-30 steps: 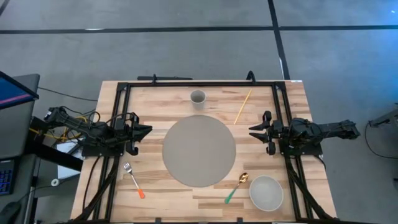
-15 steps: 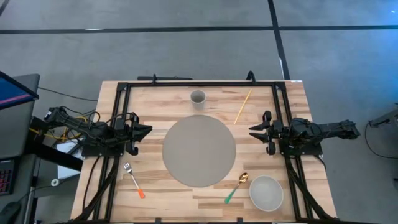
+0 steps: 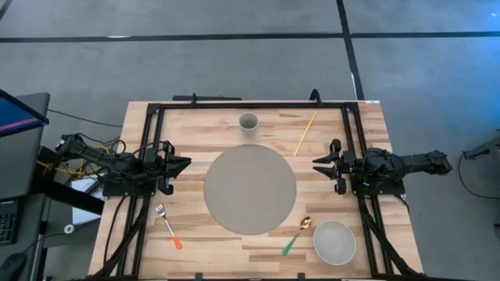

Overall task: Pick & Place Utensil
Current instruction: Put the white bowl on the gray placemat

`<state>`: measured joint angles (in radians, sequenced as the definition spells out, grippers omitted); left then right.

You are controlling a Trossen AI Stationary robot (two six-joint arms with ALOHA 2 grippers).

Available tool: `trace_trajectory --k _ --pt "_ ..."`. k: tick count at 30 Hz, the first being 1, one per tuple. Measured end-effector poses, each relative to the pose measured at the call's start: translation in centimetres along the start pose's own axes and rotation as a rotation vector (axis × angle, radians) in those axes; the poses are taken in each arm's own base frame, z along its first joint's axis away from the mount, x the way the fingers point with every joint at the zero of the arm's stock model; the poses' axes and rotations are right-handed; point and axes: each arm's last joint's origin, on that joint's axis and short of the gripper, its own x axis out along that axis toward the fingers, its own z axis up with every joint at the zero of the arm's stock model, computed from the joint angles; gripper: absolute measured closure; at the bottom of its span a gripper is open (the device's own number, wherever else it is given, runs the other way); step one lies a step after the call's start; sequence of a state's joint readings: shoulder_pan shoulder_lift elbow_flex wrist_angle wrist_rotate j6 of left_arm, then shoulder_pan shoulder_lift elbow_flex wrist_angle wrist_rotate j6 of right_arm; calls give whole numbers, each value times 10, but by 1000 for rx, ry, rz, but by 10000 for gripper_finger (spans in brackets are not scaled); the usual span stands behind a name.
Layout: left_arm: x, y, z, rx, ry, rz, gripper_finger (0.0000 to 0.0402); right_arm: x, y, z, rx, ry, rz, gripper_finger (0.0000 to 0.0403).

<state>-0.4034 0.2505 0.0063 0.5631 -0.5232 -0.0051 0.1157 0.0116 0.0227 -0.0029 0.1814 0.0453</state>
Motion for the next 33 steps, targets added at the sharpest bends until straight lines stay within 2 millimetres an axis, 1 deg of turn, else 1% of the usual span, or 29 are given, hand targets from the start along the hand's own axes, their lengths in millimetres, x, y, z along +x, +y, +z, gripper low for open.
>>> trace_trajectory --k 8,14,16,21,33 --pt "0 0 1 -5 -10 10 360 0 0 0 0 0 0 301" --pt "0 1 9 -46 -80 11 360 0 0 0 0 1 0 301" --pt "0 1 9 -50 -87 11 360 0 1 0 0 3 24 301" --pt "0 1 9 -51 -89 11 360 0 4 -2 -3 20 153 301" --pt "0 0 9 -50 -87 11 360 0 5 -2 -5 18 155 301"
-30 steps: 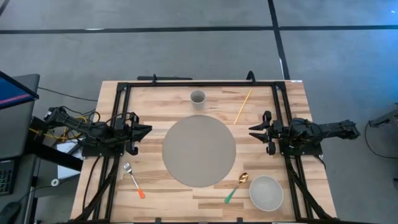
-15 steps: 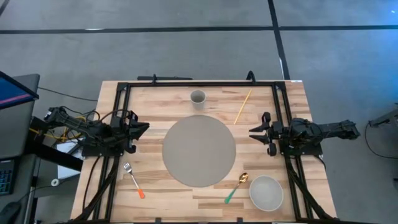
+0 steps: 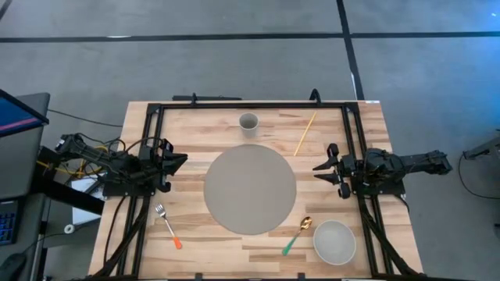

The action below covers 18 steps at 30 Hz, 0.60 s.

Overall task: Pick & Place Utensil
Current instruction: Put the white bowl on the gray placemat

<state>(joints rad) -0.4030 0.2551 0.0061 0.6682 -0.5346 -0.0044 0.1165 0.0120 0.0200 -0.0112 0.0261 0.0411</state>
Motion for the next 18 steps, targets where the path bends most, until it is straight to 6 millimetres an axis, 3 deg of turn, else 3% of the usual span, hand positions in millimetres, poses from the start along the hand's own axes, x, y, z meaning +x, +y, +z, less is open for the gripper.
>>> trace_trajectory --k 7,18 --pt "3 -2 -7 28 48 0 360 0 0 0 -125 -1 -1 301" --pt "12 -7 -10 8 66 -17 360 -1 0 11 -117 -114 -2 301"
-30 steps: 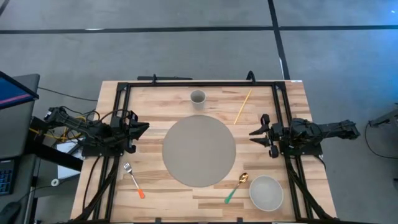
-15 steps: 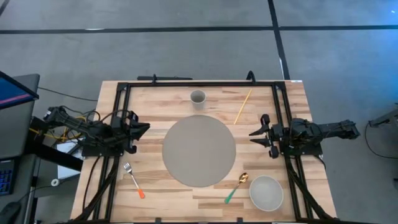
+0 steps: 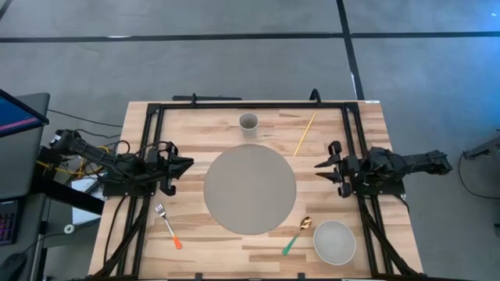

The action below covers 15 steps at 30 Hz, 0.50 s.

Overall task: Pick & Place Utensil
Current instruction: Put the white bowl on the gray placemat

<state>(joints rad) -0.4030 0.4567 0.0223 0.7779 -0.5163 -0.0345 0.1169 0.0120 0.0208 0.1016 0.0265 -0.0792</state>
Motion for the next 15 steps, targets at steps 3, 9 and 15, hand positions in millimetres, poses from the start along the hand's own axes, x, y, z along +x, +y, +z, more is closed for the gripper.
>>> trace_trajectory --k 3,9,15 --pt "8 -5 6 5 11 0 360 0 -1 7 0 -72 -7 301" --pt "31 -18 19 126 37 -2 360 -4 -3 29 -108 -302 -45 301" --pt "50 -30 28 195 49 -4 346 -10 -4 42 -155 -441 -75 301"
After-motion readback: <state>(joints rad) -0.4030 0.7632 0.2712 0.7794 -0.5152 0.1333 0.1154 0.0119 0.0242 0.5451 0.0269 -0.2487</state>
